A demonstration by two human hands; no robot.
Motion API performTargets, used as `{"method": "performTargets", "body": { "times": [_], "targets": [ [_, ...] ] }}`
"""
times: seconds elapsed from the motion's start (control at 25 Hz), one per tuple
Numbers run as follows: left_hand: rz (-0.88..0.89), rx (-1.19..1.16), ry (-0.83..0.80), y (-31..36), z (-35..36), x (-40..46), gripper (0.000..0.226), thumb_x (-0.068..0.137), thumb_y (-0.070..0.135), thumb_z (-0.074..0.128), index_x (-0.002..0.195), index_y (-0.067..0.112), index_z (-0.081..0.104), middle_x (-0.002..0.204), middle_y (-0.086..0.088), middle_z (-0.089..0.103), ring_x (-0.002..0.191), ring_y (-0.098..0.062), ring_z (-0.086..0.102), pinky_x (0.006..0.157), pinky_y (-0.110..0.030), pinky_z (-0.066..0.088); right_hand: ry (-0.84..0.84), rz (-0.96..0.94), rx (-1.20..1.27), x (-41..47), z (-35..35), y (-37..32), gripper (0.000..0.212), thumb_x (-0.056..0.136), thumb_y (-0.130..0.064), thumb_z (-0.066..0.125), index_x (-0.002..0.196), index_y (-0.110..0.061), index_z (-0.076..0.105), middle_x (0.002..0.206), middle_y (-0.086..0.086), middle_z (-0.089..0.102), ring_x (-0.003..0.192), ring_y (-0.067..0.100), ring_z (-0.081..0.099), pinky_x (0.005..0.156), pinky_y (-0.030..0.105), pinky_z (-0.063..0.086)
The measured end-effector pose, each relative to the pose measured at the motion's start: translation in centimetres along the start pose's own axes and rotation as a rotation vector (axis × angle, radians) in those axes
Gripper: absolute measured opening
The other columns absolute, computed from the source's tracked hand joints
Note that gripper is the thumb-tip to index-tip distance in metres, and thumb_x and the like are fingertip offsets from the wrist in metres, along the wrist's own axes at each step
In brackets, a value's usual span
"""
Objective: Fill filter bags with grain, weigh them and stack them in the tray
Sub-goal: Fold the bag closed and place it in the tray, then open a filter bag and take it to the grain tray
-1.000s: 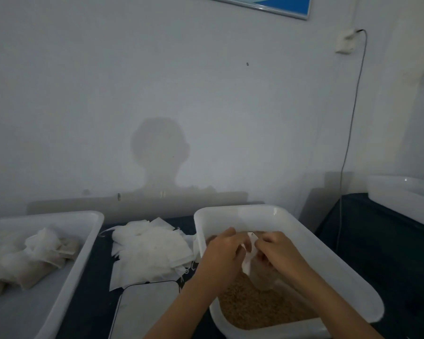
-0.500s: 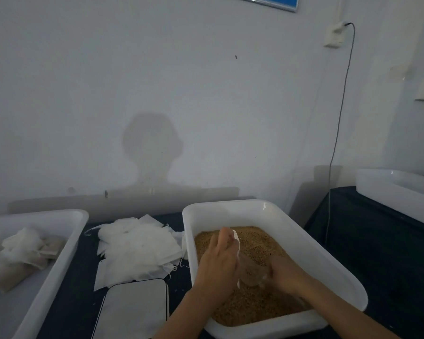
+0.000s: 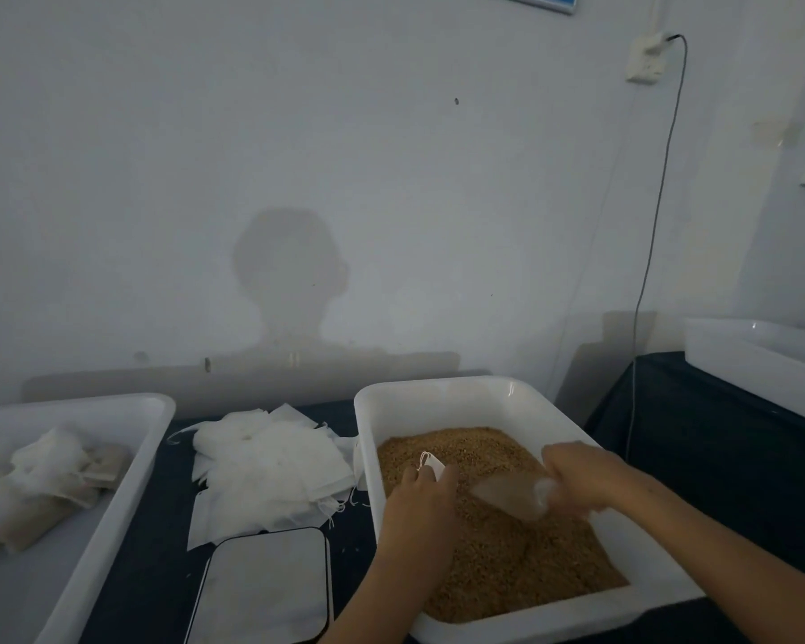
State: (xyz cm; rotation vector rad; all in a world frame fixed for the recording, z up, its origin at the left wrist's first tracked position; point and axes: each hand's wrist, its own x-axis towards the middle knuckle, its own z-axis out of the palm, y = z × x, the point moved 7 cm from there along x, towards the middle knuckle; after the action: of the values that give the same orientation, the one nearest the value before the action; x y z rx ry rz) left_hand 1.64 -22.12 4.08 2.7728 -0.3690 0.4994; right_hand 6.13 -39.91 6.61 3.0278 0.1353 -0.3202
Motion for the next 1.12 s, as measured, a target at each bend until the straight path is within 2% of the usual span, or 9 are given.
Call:
{"method": "performTargets", "body": {
  "times": [0.08,0.28,0.44,0.52,0.64,0.76,0.88,1.0,1.12],
  "targets": [
    [-0.026,-0.015,0.009,-0.2,0.1,0.0,0.034,0.097,0.008,0.036,0.13,0.014,0.04,0.125,-0.009,0.052,0.115,-0.023,0.044,0.093,-0.031,0.042,-0.033,-0.003,-0.021,0.2,0.0,-0.4,0.008,0.084,-0.016,0.061,0.089,-0.013,0.057,0.081,0.0,0.059,0.066,0.013,0.055,0.049,0.018,0.038],
    [-0.002,0.024,-0.061,-0.1,0.6,0.0,0.03,0.093,0.001,0.038,0.122,0.009,0.043,0.123,-0.011,0.053,0.115,-0.025,0.045,0.095,-0.033,0.042,0.062,-0.054,0.119,2.5,1.8,-3.0,0.02,0.092,-0.033,0.057,0.099,-0.014,0.059,0.092,-0.001,0.058,0.076,0.011,0.052,0.058,0.019,0.038],
    [0.046,0.032,-0.097,0.0,0.8,0.0,0.035,0.093,0.002,0.04,0.127,0.01,0.046,0.126,-0.013,0.049,0.118,-0.027,0.042,0.097,-0.035,0.041,0.095,-0.092,0.223,4.3,3.6,-3.9,0.013,0.094,-0.033,0.055,0.095,-0.021,0.051,0.106,0.0,0.059,0.094,0.014,0.056,0.078,0.027,0.046],
    [0.073,0.027,-0.102,0.2,0.9,0.1,0.032,0.095,0.005,0.041,0.126,0.011,0.049,0.127,-0.012,0.048,0.119,-0.025,0.041,0.097,-0.034,0.04,0.12,-0.115,0.269,4.2,3.9,-3.6,0.016,0.095,-0.034,0.054,0.085,-0.028,0.042,0.099,-0.004,0.054,0.088,0.012,0.052,0.072,0.023,0.042],
    [0.088,-0.048,-0.087,0.1,0.9,0.3,0.027,0.094,0.007,0.047,0.119,0.013,0.054,0.125,-0.007,0.045,0.116,-0.022,0.041,0.095,-0.032,0.041,0.171,-0.142,0.351,3.0,3.0,-2.0,0.017,0.096,-0.034,0.051,0.083,-0.026,0.044,0.086,-0.008,0.053,0.076,0.008,0.049,0.064,0.021,0.038],
    [0.095,-0.144,-0.037,-0.5,0.7,0.8,0.02,0.093,0.01,0.054,0.11,0.016,0.061,0.114,0.0,0.047,0.108,-0.015,0.044,0.087,-0.024,0.042,0.165,-0.141,0.439,1.1,0.6,1.0,0.02,0.093,-0.031,0.058,0.081,-0.019,0.047,0.082,-0.002,0.064,0.068,0.01,0.06,0.063,0.026,0.045],
    [0.091,-0.204,-0.031,-0.9,0.7,1.4,0.017,0.094,0.017,0.054,0.105,0.017,0.067,0.102,0.004,0.048,0.097,-0.01,0.043,0.075,-0.017,0.034,0.125,-0.147,0.534,-1.3,-1.9,3.6,0.017,0.091,-0.027,0.061,0.087,-0.011,0.057,0.082,0.002,0.07,0.072,0.011,0.068,0.069,0.03,0.052],
    [0.1,-0.207,-0.089,-1.0,0.9,2.0,0.018,0.094,0.019,0.055,0.106,0.016,0.069,0.11,0.0,0.056,0.104,-0.014,0.048,0.075,-0.014,0.029,0.07,-0.22,0.61,-3.3,-3.5,4.6,0.012,0.09,-0.019,0.063,0.086,-0.009,0.06,0.078,0.002,0.07,0.073,0.011,0.067,0.067,0.021,0.052],
    [0.134,-0.227,-0.127,-0.5,0.9,2.0,0.018,0.092,0.016,0.059,0.105,0.012,0.071,0.11,-0.003,0.059,0.098,-0.012,0.049,0.071,-0.007,0.027,0.026,-0.268,0.574,-4.4,-4.0,4.4,0.008,0.087,-0.014,0.067,0.083,-0.012,0.06,0.076,0.0,0.068,0.074,0.01,0.066,0.071,0.025,0.054]
  ]
}}
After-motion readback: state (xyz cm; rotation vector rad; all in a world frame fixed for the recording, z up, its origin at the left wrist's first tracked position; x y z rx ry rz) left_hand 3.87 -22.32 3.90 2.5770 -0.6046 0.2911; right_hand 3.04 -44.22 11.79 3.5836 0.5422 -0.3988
